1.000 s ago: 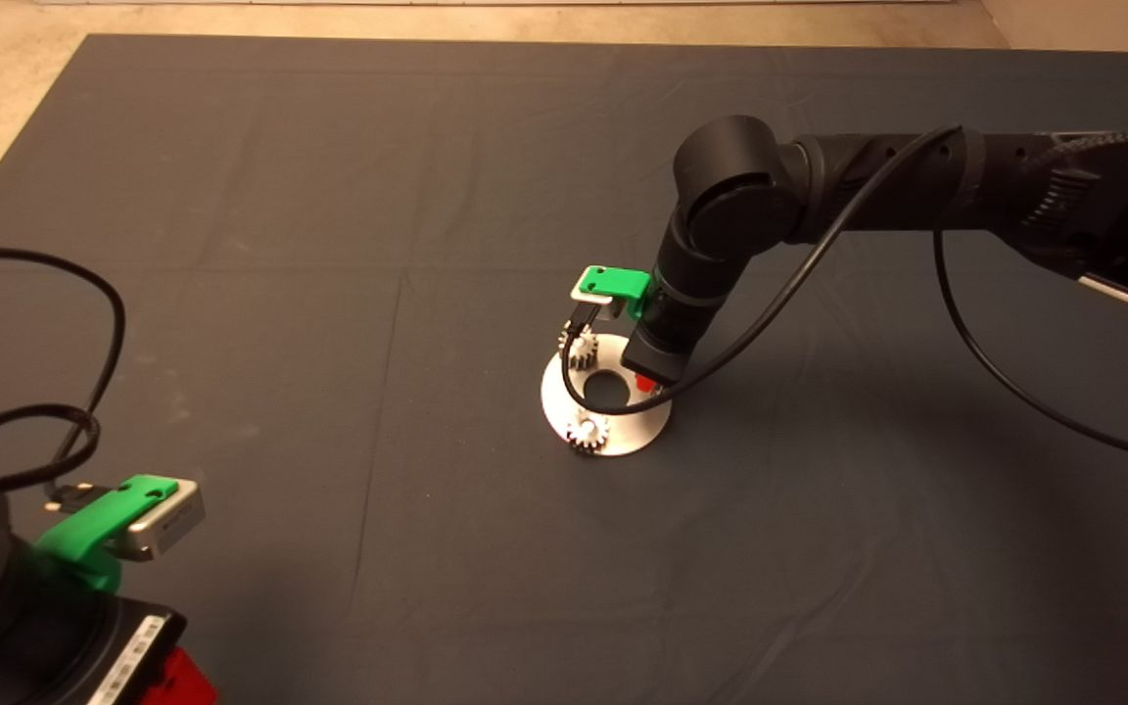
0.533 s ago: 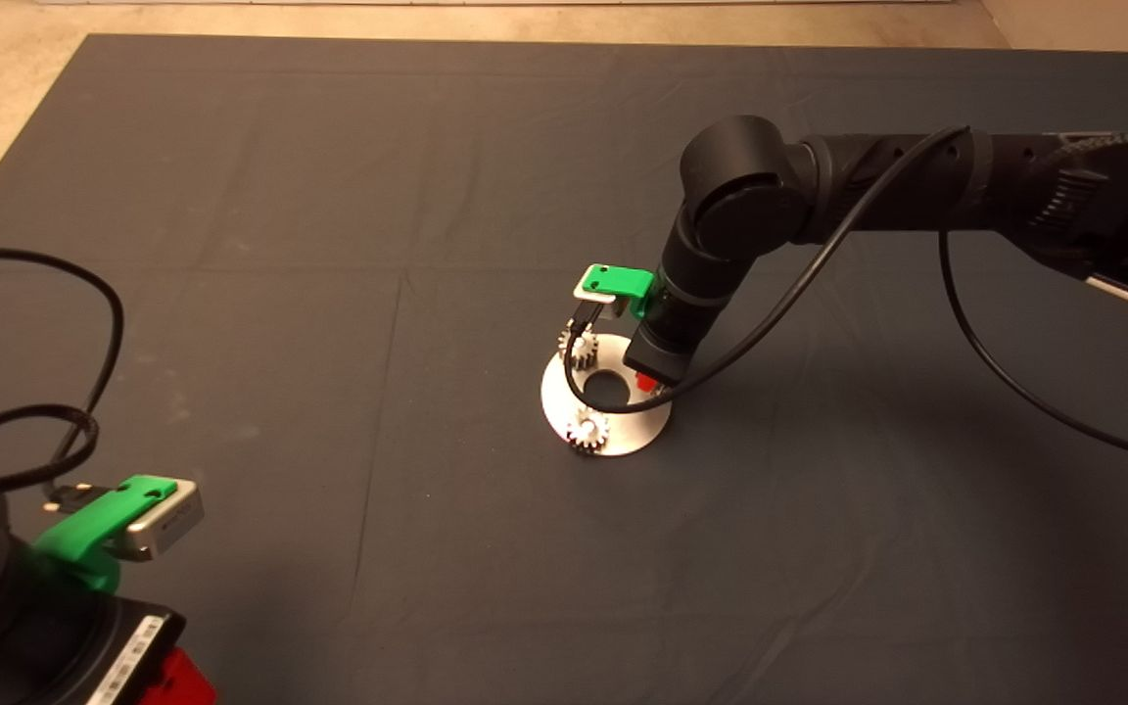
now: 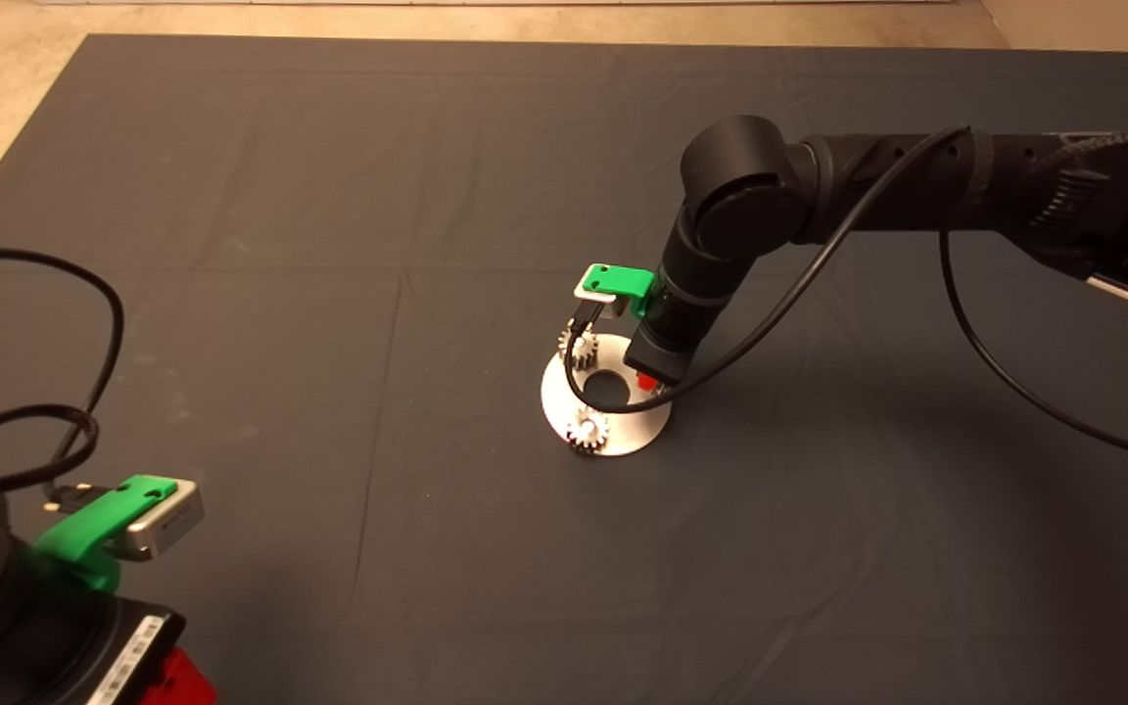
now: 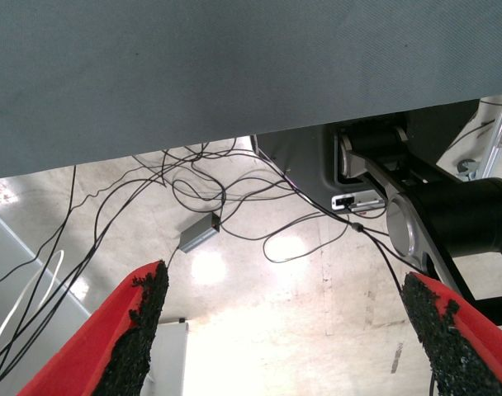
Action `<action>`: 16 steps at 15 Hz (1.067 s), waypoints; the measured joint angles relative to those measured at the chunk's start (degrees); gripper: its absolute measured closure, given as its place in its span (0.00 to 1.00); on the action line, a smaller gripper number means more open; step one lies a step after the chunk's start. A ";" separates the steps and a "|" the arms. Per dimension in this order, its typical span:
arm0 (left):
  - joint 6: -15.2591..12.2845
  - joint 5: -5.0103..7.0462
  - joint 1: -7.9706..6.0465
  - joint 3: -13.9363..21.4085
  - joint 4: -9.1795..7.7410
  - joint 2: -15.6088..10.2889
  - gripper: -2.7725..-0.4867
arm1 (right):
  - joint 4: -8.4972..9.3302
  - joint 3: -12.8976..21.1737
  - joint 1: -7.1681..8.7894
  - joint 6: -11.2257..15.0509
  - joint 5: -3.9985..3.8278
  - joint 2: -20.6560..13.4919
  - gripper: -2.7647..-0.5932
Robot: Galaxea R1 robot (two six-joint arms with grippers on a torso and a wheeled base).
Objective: Install three planetary gears onto the carrier pins
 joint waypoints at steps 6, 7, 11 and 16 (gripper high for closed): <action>0.00 0.00 0.00 0.00 0.01 0.02 0.33 | -0.26 0.80 0.00 -0.04 0.11 -0.48 0.80; 0.00 0.00 0.00 0.00 0.01 0.02 0.33 | -0.65 1.39 -0.05 -0.05 0.05 -0.65 0.80; 0.00 0.00 0.00 0.00 0.01 0.00 0.33 | -1.71 2.76 -0.28 -0.07 -0.24 -0.67 0.81; 0.00 0.00 0.00 0.00 0.01 0.02 0.33 | -1.88 3.12 -0.33 -0.07 -0.24 -0.96 0.81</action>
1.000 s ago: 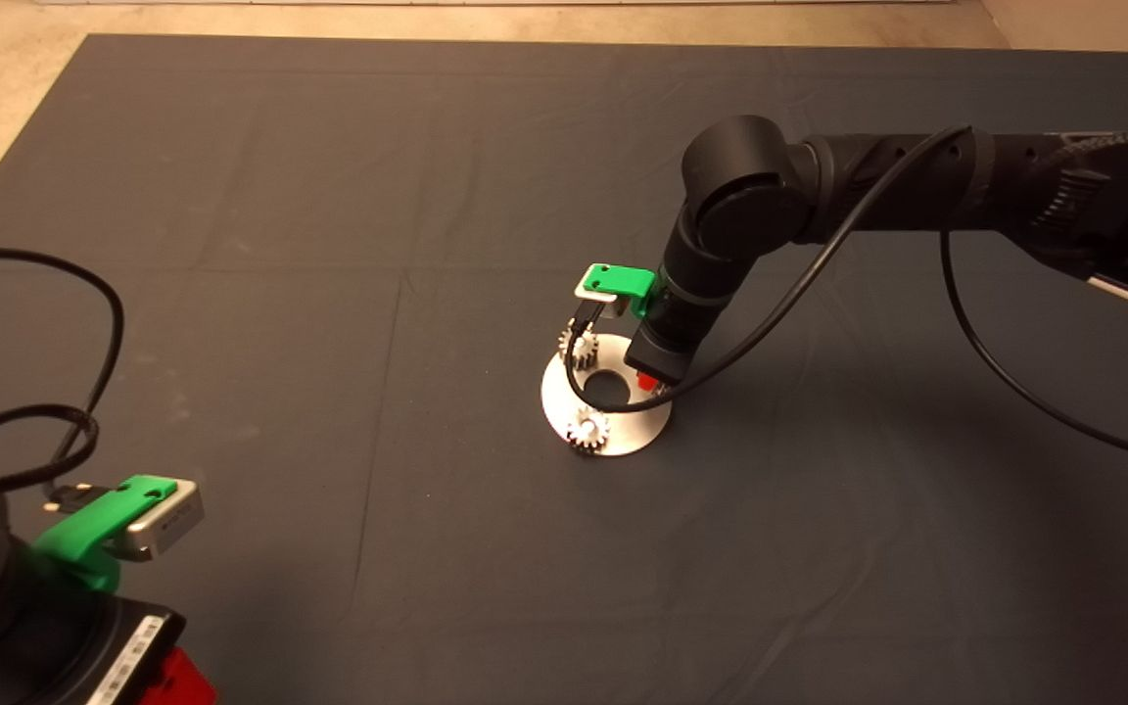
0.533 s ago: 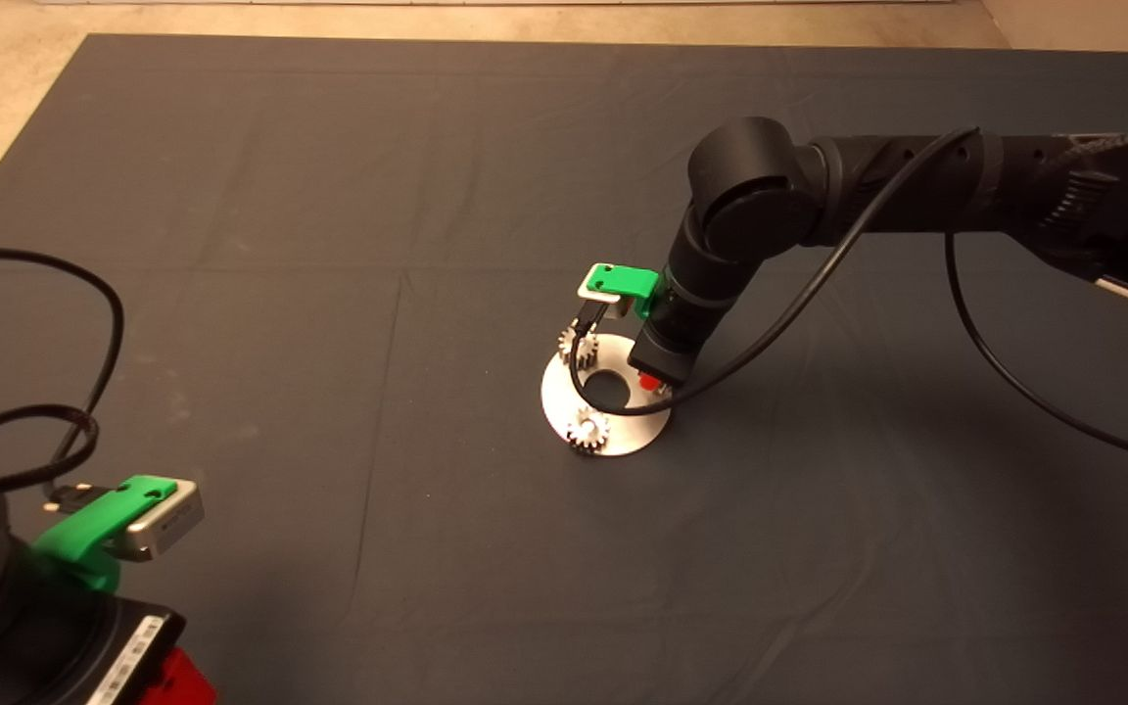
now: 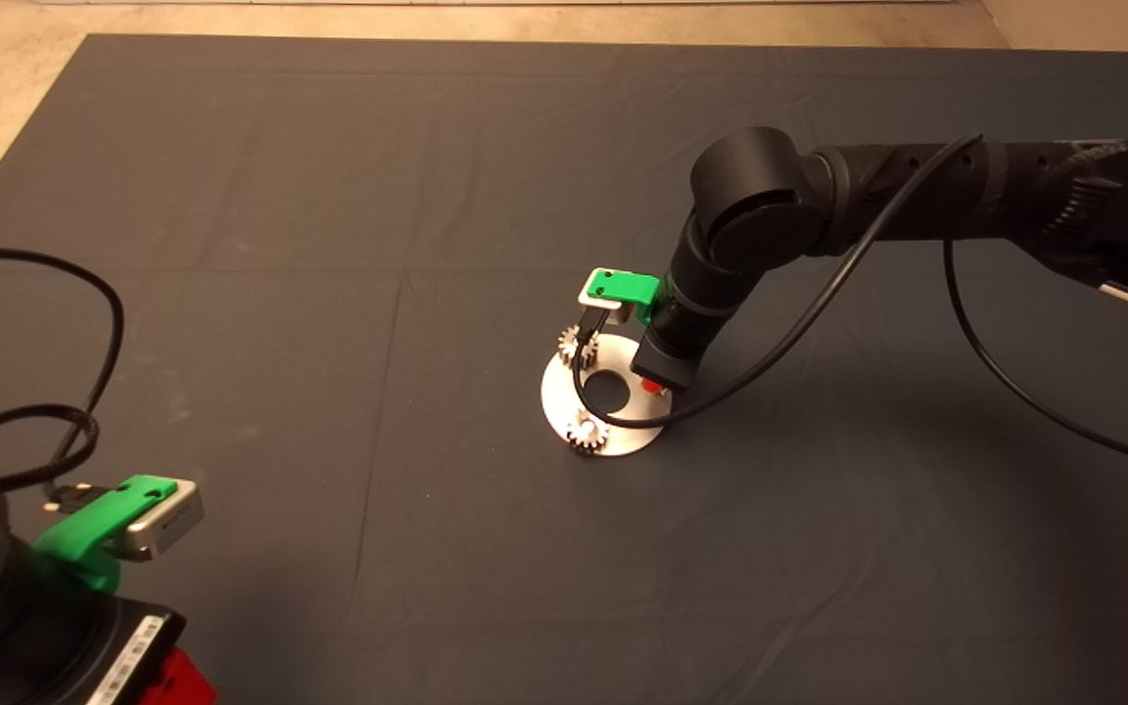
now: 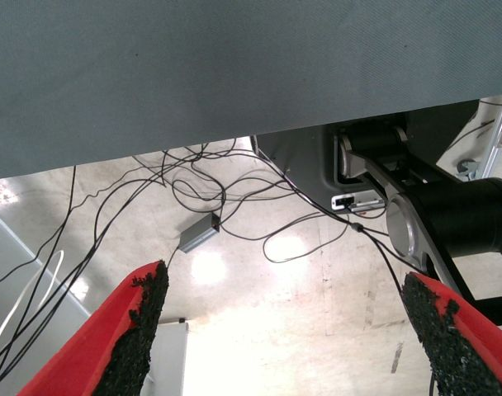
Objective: Install three planetary gears onto the carrier pins
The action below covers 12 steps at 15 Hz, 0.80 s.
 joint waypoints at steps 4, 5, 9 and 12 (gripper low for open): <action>-0.02 0.00 0.02 0.00 -0.01 -0.02 0.33 | 0.27 -1.52 0.05 0.02 0.29 0.05 0.81; 0.00 0.00 0.00 0.00 -0.01 -0.02 0.33 | 0.46 -2.08 0.06 0.02 0.38 0.16 0.81; 0.00 0.00 0.00 0.00 0.00 -0.02 0.33 | 0.88 -3.23 0.16 0.02 0.07 0.68 0.81; -0.01 0.00 0.00 0.00 0.00 0.00 0.33 | 0.88 -3.58 0.16 -0.41 -0.20 1.13 0.81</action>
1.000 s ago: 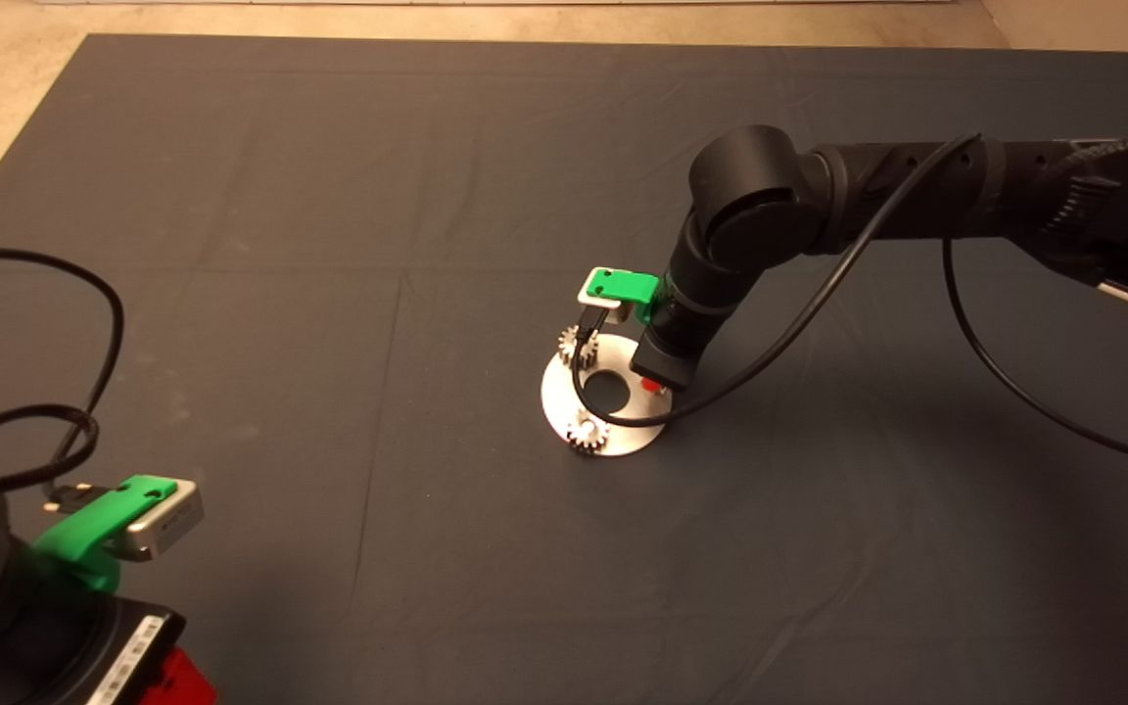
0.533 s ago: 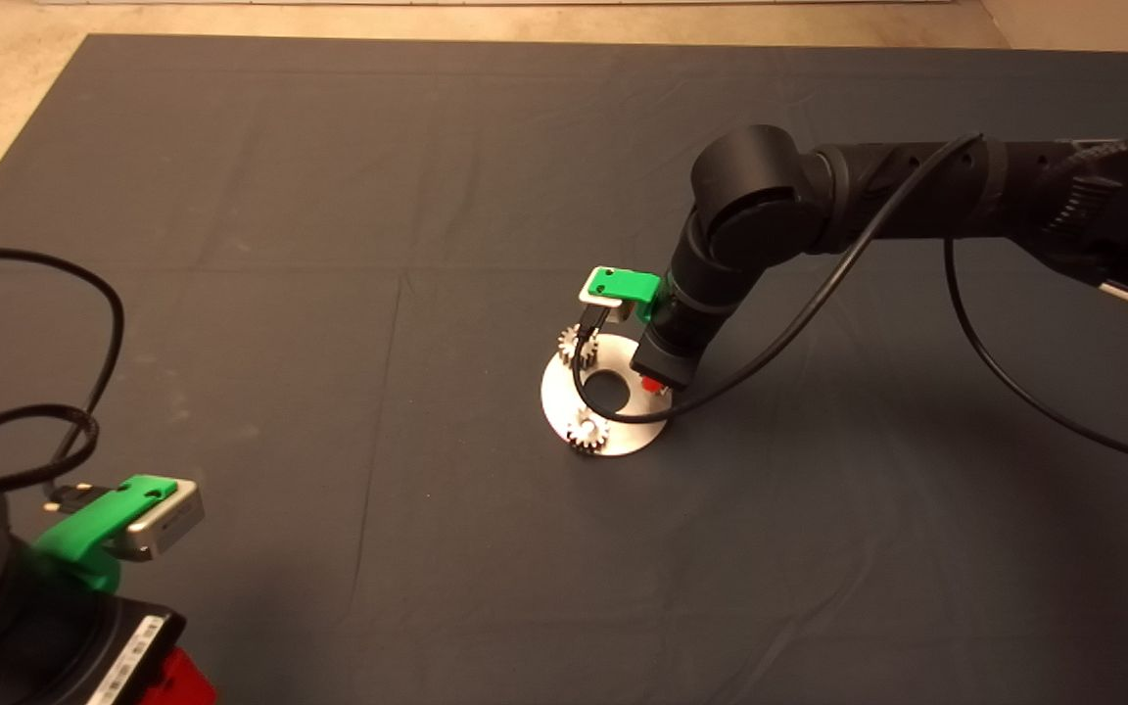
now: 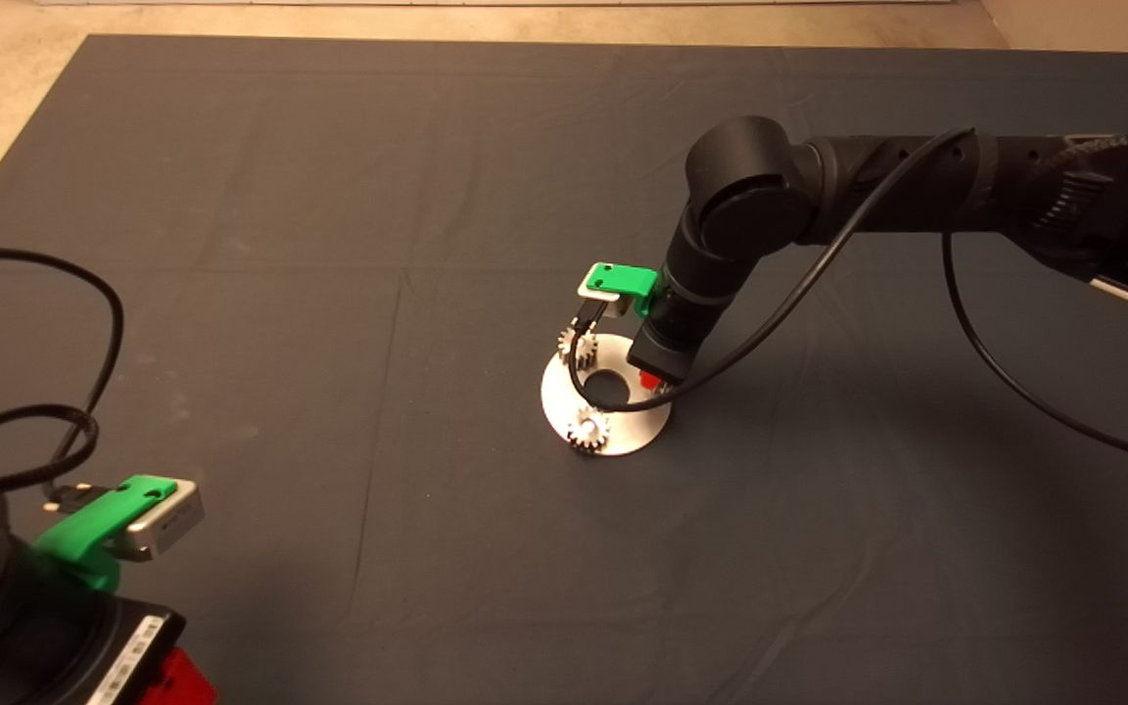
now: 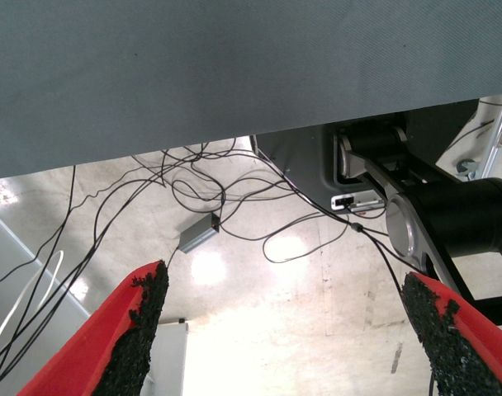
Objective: Install three planetary gears onto the carrier pins
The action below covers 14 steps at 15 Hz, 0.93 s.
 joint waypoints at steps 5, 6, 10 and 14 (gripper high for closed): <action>0.01 0.00 0.00 0.00 0.00 -0.02 0.33 | -0.06 -0.11 -0.13 -0.41 -0.04 0.18 0.81; 0.01 0.00 0.02 0.00 0.00 -0.02 0.33 | -0.07 -0.11 -0.16 -0.41 -0.02 0.18 0.81; 0.01 0.00 0.00 0.00 0.00 0.00 0.33 | -0.16 -0.11 -0.20 -0.48 0.29 0.11 0.81; 0.01 0.00 0.00 0.00 0.00 0.01 0.33 | -0.24 0.55 -0.22 -0.44 0.66 -0.48 0.81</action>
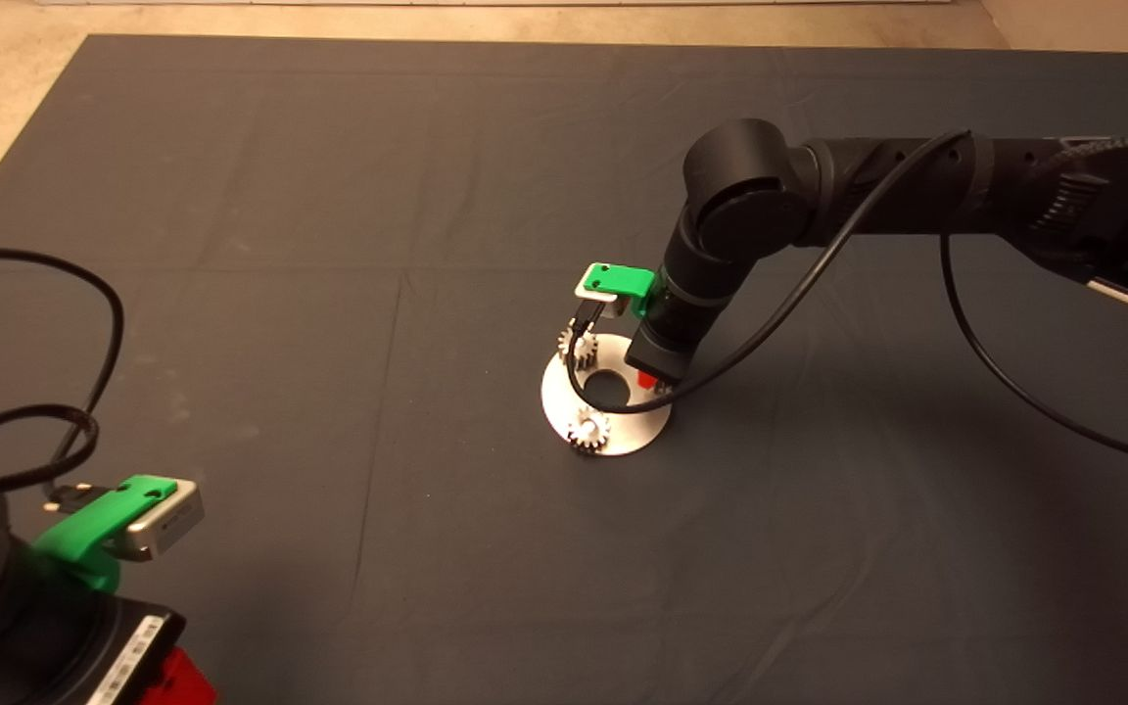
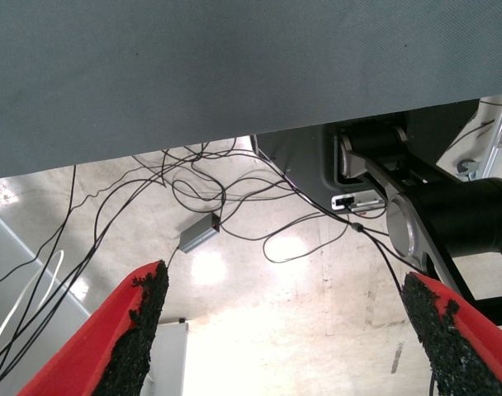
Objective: Install three planetary gears onto the carrier pins
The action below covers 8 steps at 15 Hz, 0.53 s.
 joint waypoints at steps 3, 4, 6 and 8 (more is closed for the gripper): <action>0.00 0.00 0.00 0.00 0.00 0.00 0.33 | -0.02 0.46 0.00 0.05 0.55 -0.44 0.81; 0.00 0.00 0.00 0.00 0.00 -0.02 0.33 | -0.02 0.69 0.02 0.07 0.99 -0.80 0.81; -0.02 0.00 0.02 0.00 0.00 -0.02 0.33 | -0.03 1.24 -0.05 0.07 1.29 -1.40 0.81; 0.00 0.00 0.00 0.00 -0.01 -0.02 0.33 | -0.04 1.49 -0.09 0.07 1.46 -1.62 0.81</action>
